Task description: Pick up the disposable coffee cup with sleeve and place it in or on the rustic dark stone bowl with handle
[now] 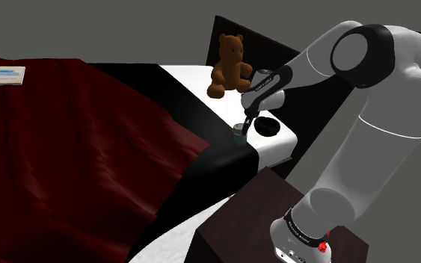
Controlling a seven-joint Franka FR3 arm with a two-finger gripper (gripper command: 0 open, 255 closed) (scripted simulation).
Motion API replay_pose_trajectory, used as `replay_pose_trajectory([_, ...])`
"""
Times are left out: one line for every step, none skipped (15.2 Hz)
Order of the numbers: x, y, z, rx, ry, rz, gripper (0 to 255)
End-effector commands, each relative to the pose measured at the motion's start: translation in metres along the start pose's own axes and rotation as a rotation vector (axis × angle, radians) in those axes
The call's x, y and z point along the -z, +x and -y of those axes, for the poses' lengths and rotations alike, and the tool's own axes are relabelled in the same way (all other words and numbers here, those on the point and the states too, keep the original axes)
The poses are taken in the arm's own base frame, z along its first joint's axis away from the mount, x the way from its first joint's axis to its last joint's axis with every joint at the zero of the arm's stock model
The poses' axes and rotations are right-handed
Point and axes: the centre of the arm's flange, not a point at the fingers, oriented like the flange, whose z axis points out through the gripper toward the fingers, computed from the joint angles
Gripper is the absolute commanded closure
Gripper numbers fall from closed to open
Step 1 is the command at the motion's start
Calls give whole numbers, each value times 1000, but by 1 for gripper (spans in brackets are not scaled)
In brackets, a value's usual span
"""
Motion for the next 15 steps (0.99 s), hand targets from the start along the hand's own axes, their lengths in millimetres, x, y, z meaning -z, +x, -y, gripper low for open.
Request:
replay_pose_trajectory([11, -1, -1, 0, 0, 0, 255])
replay_pose_trajectory([16, -2, -2, 0, 0, 0, 255])
replay_pose_trajectory([21, -2, -3, 0, 0, 0, 255])
replay_pose_trajectory([27, -2, -3, 0, 0, 0, 255])
replay_pose_trajectory([32, -2, -4, 0, 0, 0, 255])
replay_pose_trajectory([37, -3, -4, 0, 0, 0, 255])
replay_pose_trajectory([42, -3, -5, 0, 0, 0, 255])
replay_pose_trajectory([36, -2, -5, 0, 0, -1, 255])
replay_pose_trajectory([36, -2, -5, 0, 0, -1, 0])
replay_pose_trajectory([24, -14, -3, 13, 12, -54, 0])
replay_pose_trajectory([11, -25, 0, 26, 24, -108, 0])
replay_pose_trajectory([-2, -35, 2, 40, 36, -162, 0])
replay_pose_trajectory([-16, -44, 4, 53, 48, -216, 0])
replay_pose_trajectory([-31, -53, 7, 66, 60, -270, 0])
replay_pose_trajectory([-45, -61, 10, 79, 72, -324, 0])
